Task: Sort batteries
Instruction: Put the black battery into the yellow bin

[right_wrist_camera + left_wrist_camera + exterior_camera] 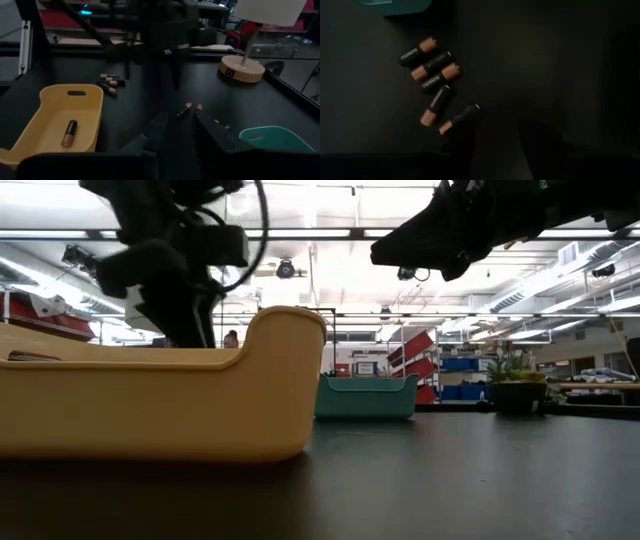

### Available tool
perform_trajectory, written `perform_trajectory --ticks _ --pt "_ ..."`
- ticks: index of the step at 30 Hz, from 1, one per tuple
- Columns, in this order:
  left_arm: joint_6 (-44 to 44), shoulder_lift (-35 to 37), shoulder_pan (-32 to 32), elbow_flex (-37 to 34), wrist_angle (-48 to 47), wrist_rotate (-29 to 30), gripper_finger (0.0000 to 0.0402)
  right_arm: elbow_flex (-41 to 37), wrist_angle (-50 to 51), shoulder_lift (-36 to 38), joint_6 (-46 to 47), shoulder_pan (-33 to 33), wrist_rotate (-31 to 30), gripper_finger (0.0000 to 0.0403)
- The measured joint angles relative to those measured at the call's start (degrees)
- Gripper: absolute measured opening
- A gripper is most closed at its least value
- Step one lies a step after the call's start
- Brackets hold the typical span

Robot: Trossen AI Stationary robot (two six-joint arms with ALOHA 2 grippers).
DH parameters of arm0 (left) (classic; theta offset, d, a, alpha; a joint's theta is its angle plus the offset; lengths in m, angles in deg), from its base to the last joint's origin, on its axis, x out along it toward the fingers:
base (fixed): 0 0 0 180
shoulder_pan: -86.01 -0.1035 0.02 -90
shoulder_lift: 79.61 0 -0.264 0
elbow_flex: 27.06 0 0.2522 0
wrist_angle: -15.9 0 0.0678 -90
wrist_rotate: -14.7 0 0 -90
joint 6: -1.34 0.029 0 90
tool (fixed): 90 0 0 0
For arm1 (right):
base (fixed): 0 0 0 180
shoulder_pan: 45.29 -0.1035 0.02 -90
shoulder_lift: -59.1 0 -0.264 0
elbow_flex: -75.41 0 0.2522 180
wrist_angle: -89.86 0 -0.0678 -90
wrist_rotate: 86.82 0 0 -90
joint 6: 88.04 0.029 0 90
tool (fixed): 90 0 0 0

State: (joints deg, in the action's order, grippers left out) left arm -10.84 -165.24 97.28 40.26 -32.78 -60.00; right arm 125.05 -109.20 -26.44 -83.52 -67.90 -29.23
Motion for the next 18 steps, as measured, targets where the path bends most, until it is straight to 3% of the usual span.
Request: perform_trajectory --ticks 10,18 --pt "4.69 -0.2 -6.53 -0.96 3.93 -4.64 0.016 0.0 1.28 -0.02 -4.13 0.26 0.27 0.008" --pt "5.83 -0.26 -7.9 -9.0 11.25 -7.34 0.016 0.0 1.38 -0.02 -4.71 1.95 1.08 0.008"
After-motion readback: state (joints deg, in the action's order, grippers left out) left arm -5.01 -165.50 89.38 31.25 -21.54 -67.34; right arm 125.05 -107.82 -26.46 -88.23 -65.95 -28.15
